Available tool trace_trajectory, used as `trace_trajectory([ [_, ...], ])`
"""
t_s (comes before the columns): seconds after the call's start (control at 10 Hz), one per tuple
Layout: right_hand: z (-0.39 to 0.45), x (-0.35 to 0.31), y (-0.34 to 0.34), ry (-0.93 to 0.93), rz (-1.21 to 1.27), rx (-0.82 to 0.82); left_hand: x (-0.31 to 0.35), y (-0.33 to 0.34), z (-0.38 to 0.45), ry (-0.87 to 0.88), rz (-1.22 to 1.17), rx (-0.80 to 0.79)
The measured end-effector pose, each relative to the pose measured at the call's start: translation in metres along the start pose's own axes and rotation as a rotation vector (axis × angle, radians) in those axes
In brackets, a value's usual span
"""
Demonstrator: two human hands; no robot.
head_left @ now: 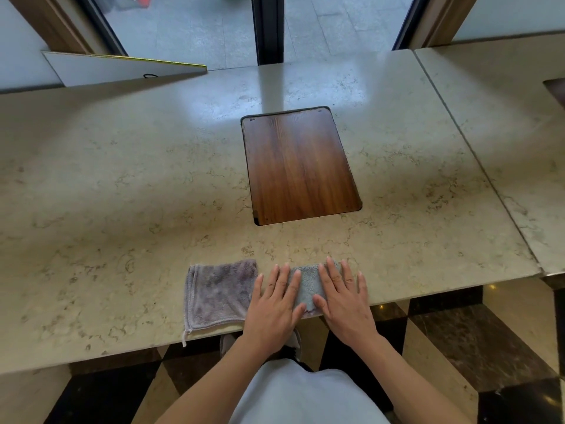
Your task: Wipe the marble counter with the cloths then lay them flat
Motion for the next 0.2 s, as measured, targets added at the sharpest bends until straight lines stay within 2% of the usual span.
trace_trajectory([
  [0.1,0.0,-0.022,-0.02,0.03,0.138,0.036,-0.024,-0.029,-0.013,-0.09,-0.242,0.027],
  [0.2,0.008,-0.042,-0.048,0.118,0.462,0.222,-0.083,-0.047,-0.047,-0.311,-0.616,-0.013],
])
Point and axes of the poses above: each hand's wrist, its own z-axis towards the middle knuckle, its own y-axis out of the palm, x = y × z, the point moved 5 cm from there along z, towards the middle knuckle, and after that the axes turned 9 degrees about -y, right-handed, at the moved point
